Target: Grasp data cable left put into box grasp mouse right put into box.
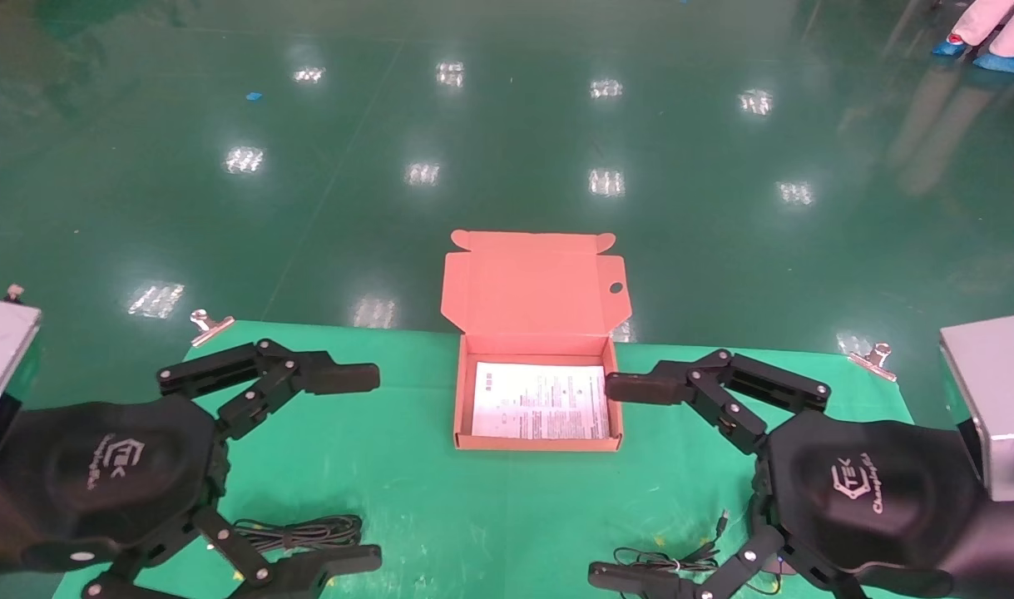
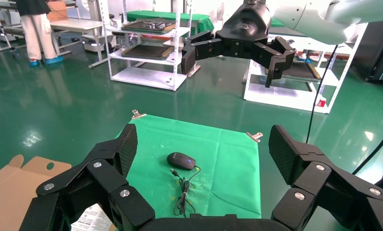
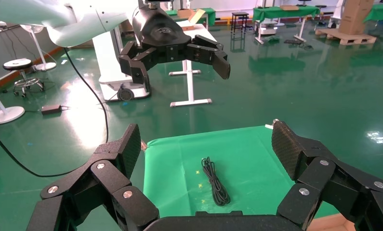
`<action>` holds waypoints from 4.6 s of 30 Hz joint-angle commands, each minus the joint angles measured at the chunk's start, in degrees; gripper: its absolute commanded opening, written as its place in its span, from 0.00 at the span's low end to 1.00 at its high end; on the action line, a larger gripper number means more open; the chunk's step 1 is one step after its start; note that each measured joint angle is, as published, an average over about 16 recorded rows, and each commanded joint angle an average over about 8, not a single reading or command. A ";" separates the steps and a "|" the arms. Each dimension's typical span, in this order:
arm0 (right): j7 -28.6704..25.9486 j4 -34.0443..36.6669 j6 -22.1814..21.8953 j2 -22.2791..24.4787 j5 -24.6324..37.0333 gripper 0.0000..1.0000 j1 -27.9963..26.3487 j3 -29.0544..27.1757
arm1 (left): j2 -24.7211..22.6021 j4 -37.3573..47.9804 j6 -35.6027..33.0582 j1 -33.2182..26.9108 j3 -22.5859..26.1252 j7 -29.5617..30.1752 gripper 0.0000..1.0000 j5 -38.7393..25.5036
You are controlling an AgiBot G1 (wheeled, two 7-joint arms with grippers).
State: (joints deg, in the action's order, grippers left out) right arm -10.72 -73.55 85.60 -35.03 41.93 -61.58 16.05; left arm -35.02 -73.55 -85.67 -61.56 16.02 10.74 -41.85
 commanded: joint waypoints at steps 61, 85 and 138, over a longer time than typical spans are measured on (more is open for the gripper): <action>24.72 -1.16 -2.26 -2.67 56.64 1.00 -22.24 34.99 | -14.83 1.98 2.68 -19.66 32.33 8.85 1.00 -68.65; 29.10 17.70 -21.05 -16.84 67.01 1.00 -15.30 38.27 | -19.54 10.76 18.72 -12.30 33.25 19.67 1.00 -81.37; 30.65 23.37 -24.37 -19.64 68.25 0.00 -14.95 38.59 | -19.38 12.32 20.46 -12.03 32.95 17.81 0.00 -80.76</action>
State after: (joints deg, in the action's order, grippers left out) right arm 19.44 -50.72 61.41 -53.76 109.28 -76.53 54.07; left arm -53.44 -62.44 -65.89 -73.48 48.96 28.06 -122.21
